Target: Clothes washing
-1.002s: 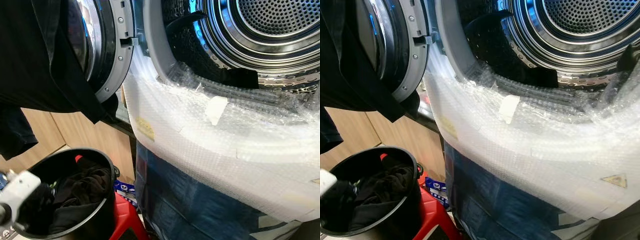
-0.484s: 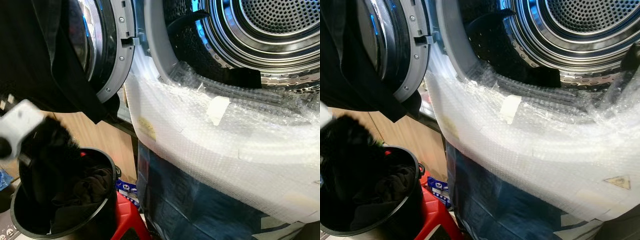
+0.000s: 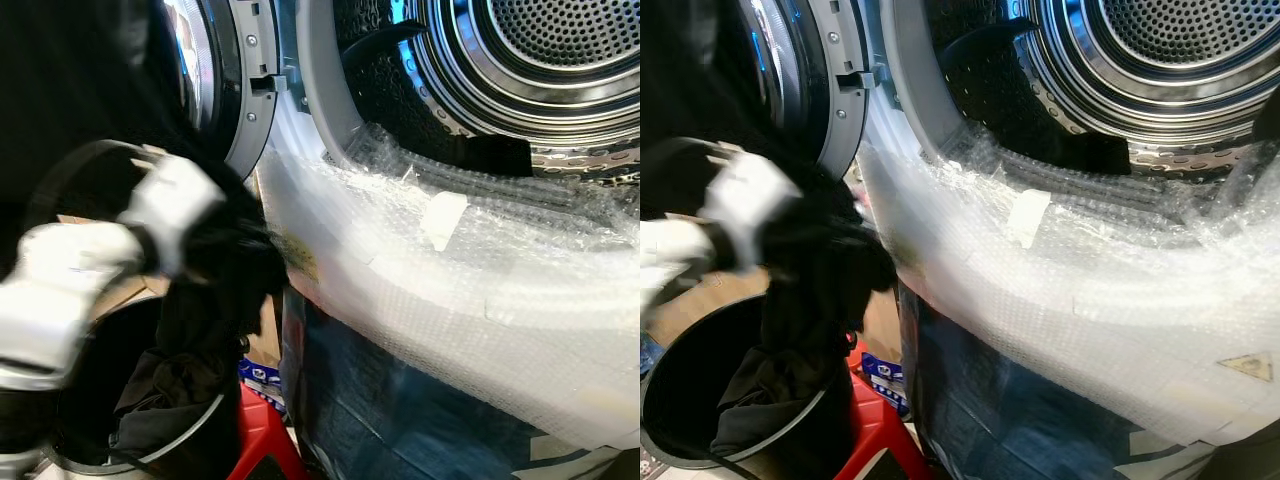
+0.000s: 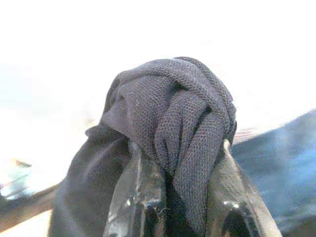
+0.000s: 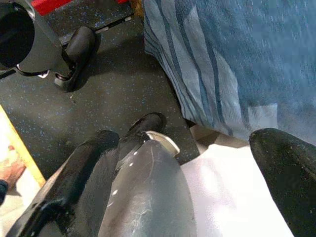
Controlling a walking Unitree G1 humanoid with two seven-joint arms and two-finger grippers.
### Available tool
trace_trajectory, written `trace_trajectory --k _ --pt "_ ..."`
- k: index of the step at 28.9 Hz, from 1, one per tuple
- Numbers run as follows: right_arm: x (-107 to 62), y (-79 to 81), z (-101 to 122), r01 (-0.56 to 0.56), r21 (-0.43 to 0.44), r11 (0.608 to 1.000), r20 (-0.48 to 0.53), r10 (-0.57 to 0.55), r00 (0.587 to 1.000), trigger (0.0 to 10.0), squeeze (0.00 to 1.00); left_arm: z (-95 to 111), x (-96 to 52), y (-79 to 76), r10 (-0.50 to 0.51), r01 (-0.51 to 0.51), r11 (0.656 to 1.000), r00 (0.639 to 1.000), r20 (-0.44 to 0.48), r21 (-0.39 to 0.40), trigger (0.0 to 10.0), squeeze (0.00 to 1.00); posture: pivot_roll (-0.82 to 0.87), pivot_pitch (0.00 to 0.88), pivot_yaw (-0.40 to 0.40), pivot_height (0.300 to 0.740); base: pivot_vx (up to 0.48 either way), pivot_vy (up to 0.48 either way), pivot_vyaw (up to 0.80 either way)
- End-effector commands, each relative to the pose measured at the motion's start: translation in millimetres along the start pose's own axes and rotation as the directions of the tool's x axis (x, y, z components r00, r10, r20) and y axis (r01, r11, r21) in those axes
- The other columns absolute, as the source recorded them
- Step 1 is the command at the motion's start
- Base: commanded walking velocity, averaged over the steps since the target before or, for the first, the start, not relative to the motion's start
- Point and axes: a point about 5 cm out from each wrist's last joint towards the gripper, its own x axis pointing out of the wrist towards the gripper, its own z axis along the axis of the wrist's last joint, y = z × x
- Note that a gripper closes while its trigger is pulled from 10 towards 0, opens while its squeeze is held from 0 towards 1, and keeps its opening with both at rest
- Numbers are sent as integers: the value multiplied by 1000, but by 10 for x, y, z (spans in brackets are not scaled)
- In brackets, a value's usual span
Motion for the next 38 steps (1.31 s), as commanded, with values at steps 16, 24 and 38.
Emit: trace_trajectory --k 16,24,38 --pt "-4 -22 -67 -6 23 1000 -9 7 1000 10000 0 -188 -98 -558 -413 411 911 909 -67 -38 0 0 214 24 80 740 0 0 0" --pt "-5 -27 -32 -35 -1 999 14 35 999 10000 0 -707 -100 -554 -336 314 941 910 -244 -122 0 0 205 37 70 740 0 0 0" --pt "-129 -248 635 -338 39 940 383 299 874 10000 1000 -947 -14 -623 -289 243 951 917 -274 -190 0 0 199 0 45 740 0 0 0"
